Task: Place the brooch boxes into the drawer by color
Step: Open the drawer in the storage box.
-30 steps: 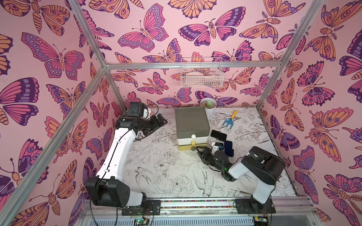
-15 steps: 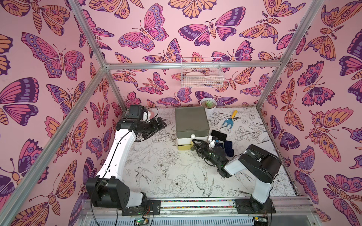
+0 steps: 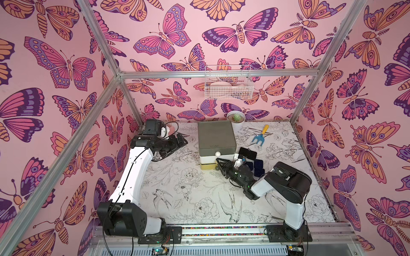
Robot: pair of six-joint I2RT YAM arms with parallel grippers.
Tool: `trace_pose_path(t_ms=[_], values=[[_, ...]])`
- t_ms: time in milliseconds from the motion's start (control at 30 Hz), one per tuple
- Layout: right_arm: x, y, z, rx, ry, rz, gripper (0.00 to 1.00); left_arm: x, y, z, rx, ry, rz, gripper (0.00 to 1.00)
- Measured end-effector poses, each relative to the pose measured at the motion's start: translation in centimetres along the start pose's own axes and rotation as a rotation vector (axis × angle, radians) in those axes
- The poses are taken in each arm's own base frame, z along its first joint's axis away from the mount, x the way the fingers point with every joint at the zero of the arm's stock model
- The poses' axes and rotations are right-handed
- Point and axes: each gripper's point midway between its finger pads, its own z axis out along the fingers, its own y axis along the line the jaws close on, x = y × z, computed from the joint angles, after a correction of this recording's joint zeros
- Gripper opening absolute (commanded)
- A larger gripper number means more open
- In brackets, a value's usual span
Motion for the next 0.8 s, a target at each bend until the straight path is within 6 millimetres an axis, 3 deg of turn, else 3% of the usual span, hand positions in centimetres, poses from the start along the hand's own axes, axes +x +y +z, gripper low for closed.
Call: trace_pose_path(t_ms=[367,633,800], values=[[2.3,0.4,-6.2,0.077,0.016,0.124,0.29,0.5,0.7,0.3,-0.015,0.011,0.003,1.00],[3.4,3.1,-9.7,0.131,0.005,0.112,0.31,1.1,0.8,-0.1,-0.013,0.008,0.013,1.00],[3.3,2.2,-11.4,0.197,-0.028,0.118,0.33,1.4,0.8,-0.5,-0.009,-0.001,0.025,1.00]])
